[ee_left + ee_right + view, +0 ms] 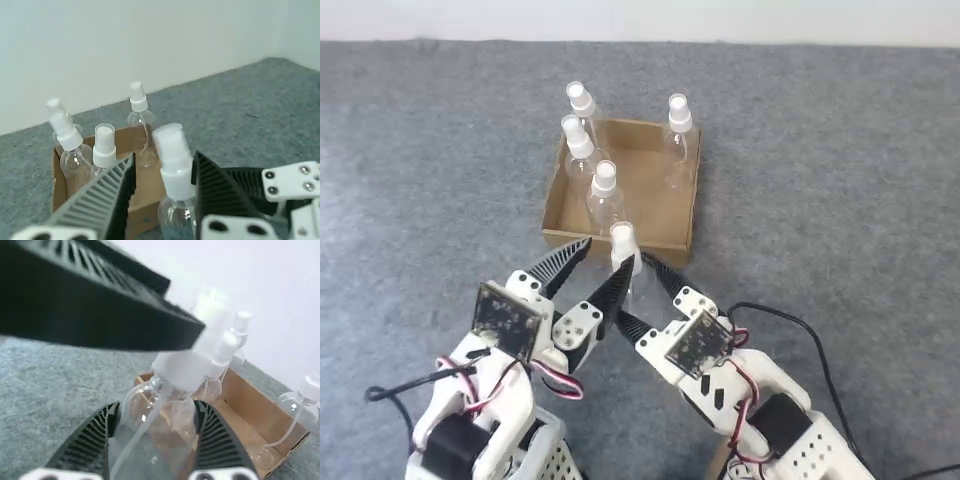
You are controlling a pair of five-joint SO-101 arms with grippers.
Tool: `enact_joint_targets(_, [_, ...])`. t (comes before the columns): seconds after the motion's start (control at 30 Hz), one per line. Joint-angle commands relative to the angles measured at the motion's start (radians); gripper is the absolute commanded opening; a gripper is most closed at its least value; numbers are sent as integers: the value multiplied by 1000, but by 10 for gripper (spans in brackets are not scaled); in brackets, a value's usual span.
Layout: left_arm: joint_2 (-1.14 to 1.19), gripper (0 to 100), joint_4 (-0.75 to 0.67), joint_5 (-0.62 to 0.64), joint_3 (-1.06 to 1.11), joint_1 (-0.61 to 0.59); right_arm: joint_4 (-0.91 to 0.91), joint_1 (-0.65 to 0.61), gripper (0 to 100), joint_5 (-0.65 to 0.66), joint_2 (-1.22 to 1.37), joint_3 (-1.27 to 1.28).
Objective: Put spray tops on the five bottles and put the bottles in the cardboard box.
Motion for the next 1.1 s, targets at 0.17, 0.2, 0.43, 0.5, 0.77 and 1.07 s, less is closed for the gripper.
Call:
enact_joint_targets(0.17, [-12, 166, 31, -52, -24, 2, -38, 65, 13, 8, -16, 20])
enact_joint_targets(0.2, [-12, 166, 32, -52, -24, 3, -38, 65, 13, 8, -16, 20])
enact_joint_targets(0.43, [-12, 166, 54, -52, -28, 12, -38, 67, 13, 9, -16, 18])
enact_joint_targets(0.5, [-12, 166, 60, -52, -28, 12, -38, 68, 13, 9, -16, 18])
enact_joint_targets(0.77, [-12, 166, 66, -55, -28, 12, -74, 125, 13, 3, -16, 18])
enact_joint_targets(1.07, [-12, 166, 103, -52, -62, 6, -62, 127, 13, 3, -16, -8])
